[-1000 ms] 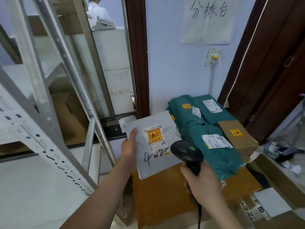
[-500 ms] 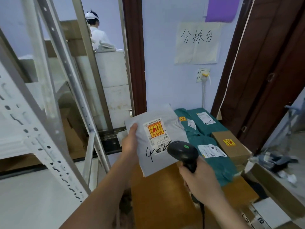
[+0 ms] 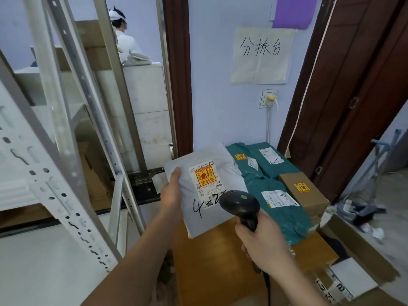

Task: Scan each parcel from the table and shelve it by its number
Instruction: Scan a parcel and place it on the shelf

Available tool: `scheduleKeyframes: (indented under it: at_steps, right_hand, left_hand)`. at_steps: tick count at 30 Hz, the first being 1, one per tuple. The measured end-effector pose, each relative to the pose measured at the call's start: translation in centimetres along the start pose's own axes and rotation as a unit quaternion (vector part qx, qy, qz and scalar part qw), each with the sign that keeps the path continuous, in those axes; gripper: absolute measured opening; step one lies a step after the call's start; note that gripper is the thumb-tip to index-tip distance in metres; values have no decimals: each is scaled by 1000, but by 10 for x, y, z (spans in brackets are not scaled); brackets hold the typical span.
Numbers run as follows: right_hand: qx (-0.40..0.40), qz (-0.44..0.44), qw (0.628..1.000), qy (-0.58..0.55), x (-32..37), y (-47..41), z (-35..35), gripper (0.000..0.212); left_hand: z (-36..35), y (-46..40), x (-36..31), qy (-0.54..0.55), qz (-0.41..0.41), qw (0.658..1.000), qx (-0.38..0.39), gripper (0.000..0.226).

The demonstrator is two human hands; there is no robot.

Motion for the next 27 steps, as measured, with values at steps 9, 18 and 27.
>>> scheduleKeyframes:
  at_steps: [9,18,27]
  right_hand:
    - [18,-5,999,38,10,20,-15,10]
    - [21,9,998,53,4,44,-16,9]
    - [129,81,988,38,-19,76,-1,11]
  left_hand:
    - [19,7,1,-1,-1,1000,1,50]
    - [43,35,20,4,3,1000,-22,61]
    - [76,112,56,42,-29,994,-101,88]
Point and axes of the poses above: each hand's wrist, its own y-axis away from the middle knuckle, its own z-axis out of the back of the hand, x = y × z, the point moved 6 cm from there along -y, towards the middle knuckle, and after that the axes turned 1 degree about -y, right-handed, at the moved point
